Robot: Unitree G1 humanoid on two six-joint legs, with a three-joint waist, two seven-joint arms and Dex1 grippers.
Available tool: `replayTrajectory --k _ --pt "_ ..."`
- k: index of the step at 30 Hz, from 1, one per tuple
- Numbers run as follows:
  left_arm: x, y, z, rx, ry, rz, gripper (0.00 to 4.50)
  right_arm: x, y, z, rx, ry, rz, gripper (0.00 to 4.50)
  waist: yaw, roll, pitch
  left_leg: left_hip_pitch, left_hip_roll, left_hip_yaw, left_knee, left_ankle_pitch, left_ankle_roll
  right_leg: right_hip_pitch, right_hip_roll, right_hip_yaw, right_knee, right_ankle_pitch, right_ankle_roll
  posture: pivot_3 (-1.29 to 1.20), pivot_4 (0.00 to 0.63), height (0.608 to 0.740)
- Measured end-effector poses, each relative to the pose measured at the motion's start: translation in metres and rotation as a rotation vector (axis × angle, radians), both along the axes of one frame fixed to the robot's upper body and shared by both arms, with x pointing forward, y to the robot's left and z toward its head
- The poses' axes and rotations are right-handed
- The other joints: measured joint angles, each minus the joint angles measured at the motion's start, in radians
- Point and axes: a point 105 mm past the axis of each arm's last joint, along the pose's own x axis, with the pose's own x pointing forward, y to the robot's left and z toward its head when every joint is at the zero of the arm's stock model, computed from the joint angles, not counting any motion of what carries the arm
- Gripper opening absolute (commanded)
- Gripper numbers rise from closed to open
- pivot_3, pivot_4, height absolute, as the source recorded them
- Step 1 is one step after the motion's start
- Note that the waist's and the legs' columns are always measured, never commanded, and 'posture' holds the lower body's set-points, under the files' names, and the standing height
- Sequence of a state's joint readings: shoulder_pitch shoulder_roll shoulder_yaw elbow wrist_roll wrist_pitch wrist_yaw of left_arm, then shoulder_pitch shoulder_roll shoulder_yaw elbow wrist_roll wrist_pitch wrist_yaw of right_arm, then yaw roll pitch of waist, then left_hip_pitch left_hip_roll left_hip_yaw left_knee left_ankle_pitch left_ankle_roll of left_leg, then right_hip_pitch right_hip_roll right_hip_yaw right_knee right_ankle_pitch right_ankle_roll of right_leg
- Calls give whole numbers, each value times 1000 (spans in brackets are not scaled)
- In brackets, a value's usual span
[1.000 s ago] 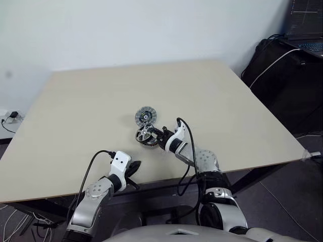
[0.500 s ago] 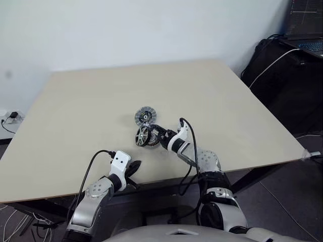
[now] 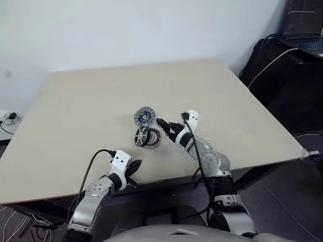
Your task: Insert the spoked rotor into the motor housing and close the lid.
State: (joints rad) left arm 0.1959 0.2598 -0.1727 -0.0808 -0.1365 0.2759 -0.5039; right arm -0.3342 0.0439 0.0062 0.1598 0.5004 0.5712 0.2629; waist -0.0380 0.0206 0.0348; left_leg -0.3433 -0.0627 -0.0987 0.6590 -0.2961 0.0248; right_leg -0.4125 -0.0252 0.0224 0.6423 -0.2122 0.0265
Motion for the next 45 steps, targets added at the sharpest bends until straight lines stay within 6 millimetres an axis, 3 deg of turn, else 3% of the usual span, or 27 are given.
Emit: replayTrajectory --k 12,16,23,45 --pt "-1 -2 -1 -4 5 0 0 -29 84 19 -224 -105 309 44 4 -1 0 0 0 -1 1 0 -1 0 0 -1 0 0 0 0 0 740" --pt "-3 -2 -3 -7 12 4 0 -26 95 11 -313 -57 315 44 5 -2 0 0 0 -2 1 0 -1 0 0 -1 0 0 0 0 0 740" --pt "-4 -3 -4 -11 16 17 0 -17 79 -26 -454 100 212 44 10 -2 -1 0 -1 -2 1 0 -1 0 0 -1 0 0 -1 0 0 740" --pt "-3 -7 -2 -19 10 -5 0 0 39 -13 -421 176 63 44 8 -2 -2 0 -1 -4 1 1 -1 0 0 -2 0 0 -1 0 0 740"
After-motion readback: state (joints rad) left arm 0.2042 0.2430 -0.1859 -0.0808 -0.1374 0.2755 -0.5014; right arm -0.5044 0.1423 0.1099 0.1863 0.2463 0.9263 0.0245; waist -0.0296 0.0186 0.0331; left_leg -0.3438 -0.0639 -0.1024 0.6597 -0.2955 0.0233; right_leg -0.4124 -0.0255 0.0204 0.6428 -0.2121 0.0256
